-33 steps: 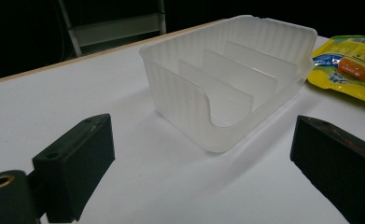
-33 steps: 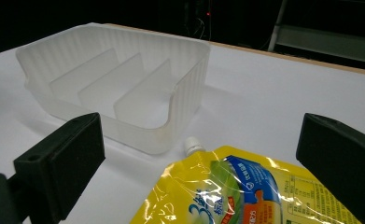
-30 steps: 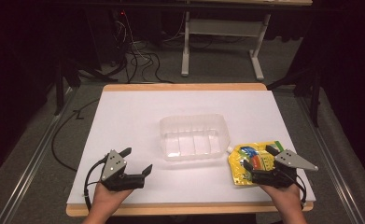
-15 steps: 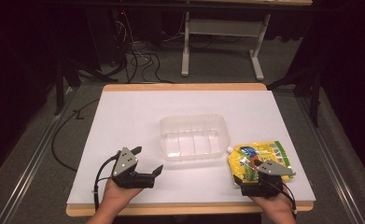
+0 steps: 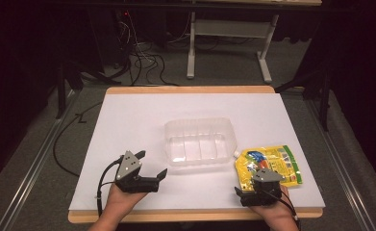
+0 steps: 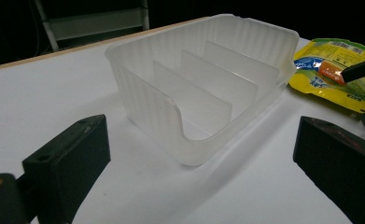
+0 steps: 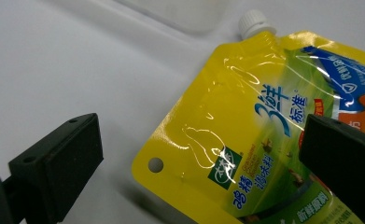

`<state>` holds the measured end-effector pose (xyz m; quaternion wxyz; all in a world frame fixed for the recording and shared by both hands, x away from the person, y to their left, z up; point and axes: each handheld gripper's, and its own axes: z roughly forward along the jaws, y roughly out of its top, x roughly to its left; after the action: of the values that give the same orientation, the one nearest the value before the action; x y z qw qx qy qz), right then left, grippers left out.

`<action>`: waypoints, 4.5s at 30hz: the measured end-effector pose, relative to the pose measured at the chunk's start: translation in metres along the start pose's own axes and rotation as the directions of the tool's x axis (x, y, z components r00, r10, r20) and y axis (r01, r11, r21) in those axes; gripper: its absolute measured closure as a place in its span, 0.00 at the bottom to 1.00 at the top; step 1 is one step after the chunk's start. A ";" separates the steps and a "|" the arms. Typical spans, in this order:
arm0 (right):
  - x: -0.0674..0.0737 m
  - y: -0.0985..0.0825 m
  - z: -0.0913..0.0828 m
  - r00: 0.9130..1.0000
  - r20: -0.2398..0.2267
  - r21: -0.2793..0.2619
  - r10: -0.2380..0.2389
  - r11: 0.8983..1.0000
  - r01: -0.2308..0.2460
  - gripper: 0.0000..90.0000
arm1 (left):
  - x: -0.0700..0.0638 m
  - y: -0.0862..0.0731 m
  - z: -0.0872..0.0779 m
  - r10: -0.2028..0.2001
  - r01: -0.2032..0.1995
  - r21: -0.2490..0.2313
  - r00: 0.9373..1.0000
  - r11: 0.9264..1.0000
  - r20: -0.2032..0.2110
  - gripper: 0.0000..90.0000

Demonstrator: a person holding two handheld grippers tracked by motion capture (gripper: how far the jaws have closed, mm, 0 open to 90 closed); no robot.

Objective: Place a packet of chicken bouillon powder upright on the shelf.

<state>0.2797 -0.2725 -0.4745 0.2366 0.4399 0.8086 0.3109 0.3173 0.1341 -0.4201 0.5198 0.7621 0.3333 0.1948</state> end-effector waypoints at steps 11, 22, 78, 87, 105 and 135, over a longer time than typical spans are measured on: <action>-0.005 -0.003 -0.004 0.998 0.058 -0.006 -0.028 1.000 0.028 0.16 | 0.001 -0.001 0.001 -0.009 0.009 0.009 1.000 1.000 0.010 0.05; -0.007 -0.004 -0.013 0.999 0.022 -0.036 -0.034 0.999 0.035 0.59 | 0.001 -0.002 0.002 -0.015 0.015 0.010 1.000 1.000 0.022 0.06; -0.061 0.085 -0.050 0.996 0.045 -0.464 0.075 0.884 -0.045 1.00 | 0.006 -0.004 0.000 -0.040 0.038 0.025 0.998 0.999 0.043 0.09; -0.046 0.109 -0.048 0.999 0.007 -0.520 0.044 0.853 -0.034 1.00 | 0.008 -0.004 -0.005 -0.043 0.042 0.017 0.998 0.999 0.040 0.09; -0.076 0.049 -0.104 0.981 0.089 -0.587 0.172 0.805 -0.088 1.00 | 0.002 -0.003 0.001 -0.030 0.028 0.026 0.997 0.999 0.066 0.10; -0.110 0.012 -0.122 0.938 0.101 -0.591 0.332 0.778 -0.212 0.83 | 0.003 -0.003 0.004 -0.013 0.010 0.034 0.998 0.999 0.067 0.10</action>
<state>0.2612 -0.3975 -0.3696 0.3897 0.4900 0.5773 0.5242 0.3214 0.1342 -0.4248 0.5188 0.7750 0.3232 0.1602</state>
